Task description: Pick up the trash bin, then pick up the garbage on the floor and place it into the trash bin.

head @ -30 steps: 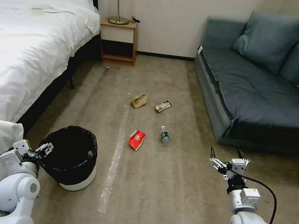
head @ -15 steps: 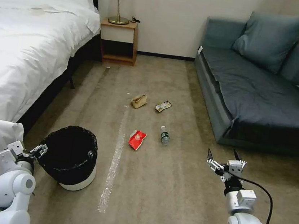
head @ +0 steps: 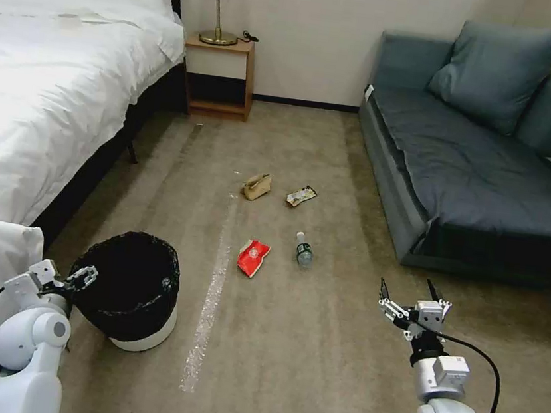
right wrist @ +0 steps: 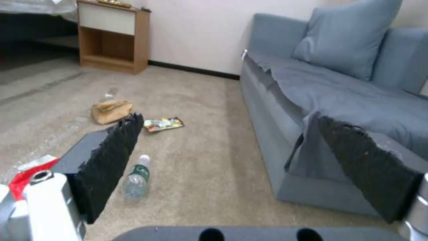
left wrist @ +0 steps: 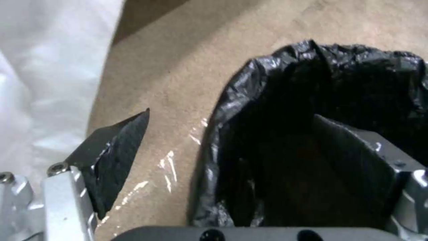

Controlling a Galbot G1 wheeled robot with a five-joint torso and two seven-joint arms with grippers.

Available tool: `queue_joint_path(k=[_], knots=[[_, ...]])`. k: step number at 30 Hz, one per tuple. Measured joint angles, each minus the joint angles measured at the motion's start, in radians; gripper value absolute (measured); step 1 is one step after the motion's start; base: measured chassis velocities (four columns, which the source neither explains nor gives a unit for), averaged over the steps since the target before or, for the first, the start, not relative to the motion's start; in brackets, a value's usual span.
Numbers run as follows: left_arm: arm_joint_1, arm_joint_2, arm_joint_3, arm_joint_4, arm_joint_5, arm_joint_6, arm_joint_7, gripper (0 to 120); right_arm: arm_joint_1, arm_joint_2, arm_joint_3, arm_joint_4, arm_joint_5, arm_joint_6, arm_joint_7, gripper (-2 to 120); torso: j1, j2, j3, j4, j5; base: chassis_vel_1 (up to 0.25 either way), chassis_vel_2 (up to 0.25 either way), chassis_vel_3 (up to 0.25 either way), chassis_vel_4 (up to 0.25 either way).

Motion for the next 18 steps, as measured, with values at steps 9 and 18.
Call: queue_joint_path(k=[9, 18], knots=[[-0.007, -0.005, 0.000, 0.050, -0.009, -0.013, 0.016, 84, -0.004, 0.004, -0.004, -0.004, -0.001, 0.014, -0.001, 100, 0.000, 0.000, 0.000, 0.0000, 0.0000, 0.000, 0.000, 0.000, 0.000], [-0.005, -0.003, -0.006, 0.080, -0.006, -0.034, 0.025, 50, -0.003, 0.006, -0.008, -0.009, -0.002, 0.027, -0.003, 100, 0.000, 0.000, 0.000, 0.0002, 0.0010, 0.000, 0.000, 0.000, 0.000]])
